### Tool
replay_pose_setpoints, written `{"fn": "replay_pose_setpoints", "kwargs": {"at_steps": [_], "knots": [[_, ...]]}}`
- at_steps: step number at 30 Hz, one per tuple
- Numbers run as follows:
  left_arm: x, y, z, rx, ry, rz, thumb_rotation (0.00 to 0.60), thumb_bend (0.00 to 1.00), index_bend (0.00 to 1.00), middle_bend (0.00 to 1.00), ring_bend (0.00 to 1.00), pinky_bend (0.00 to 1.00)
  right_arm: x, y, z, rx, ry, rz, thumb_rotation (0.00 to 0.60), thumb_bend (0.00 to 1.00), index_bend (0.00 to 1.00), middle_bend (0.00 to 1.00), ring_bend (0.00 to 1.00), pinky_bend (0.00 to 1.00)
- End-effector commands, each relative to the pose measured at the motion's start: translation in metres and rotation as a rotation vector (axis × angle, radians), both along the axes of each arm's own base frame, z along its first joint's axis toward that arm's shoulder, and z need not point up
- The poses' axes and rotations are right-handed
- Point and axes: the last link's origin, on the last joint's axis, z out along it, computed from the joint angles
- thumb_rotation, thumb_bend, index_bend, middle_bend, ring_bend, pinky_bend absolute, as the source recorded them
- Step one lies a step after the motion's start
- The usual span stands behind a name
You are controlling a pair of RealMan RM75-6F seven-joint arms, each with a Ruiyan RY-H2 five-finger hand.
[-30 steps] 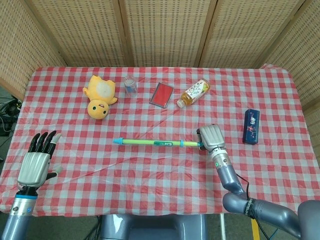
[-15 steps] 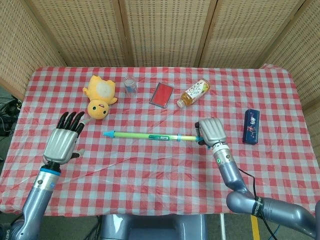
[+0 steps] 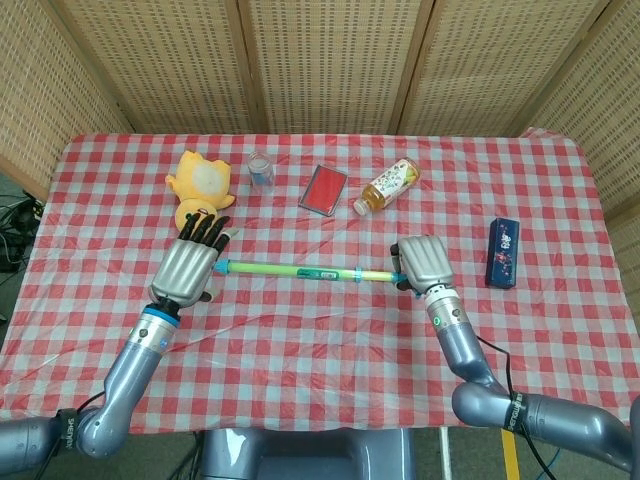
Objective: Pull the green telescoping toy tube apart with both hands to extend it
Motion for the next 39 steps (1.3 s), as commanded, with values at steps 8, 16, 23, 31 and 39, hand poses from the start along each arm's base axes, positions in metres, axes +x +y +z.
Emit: {"fn": "replay_pose_setpoints", "kwargs": {"at_steps": [8, 16, 23, 31, 39], "knots": [[0.006, 0.008, -0.017, -0.004, -0.001, 0.011, 0.600, 0.15, 0.32, 0.00, 0.00, 0.00, 0.000, 0.000, -0.001, -0.001, 0.001, 0.003, 0.600, 0.46, 0.81, 1.00, 0.94, 0.51], [0.006, 0.012, -0.026, 0.005, 0.001, 0.016, 0.600, 0.20, 0.39, 0.00, 0.00, 0.00, -0.001, -0.001, 0.000, -0.003, 0.001, 0.005, 0.600, 0.46, 0.81, 1.00, 0.94, 0.51], [0.010, 0.013, -0.026, 0.021, -0.001, 0.000, 0.600, 0.25, 0.42, 0.00, 0.00, 0.00, -0.003, -0.001, 0.001, -0.004, 0.004, 0.003, 0.600, 0.46, 0.81, 1.00, 0.94, 0.51], [0.008, 0.014, -0.030, 0.011, 0.005, 0.015, 0.600, 0.25, 0.43, 0.00, 0.00, 0.00, -0.003, -0.001, 0.003, -0.006, 0.007, 0.005, 0.600, 0.46, 0.81, 1.00, 0.94, 0.51], [0.008, 0.017, -0.033, 0.013, 0.002, 0.025, 0.600, 0.26, 0.45, 0.00, 0.00, 0.00, -0.004, 0.001, 0.003, -0.004, 0.013, 0.003, 0.600, 0.46, 0.82, 1.00, 0.94, 0.51]]}}
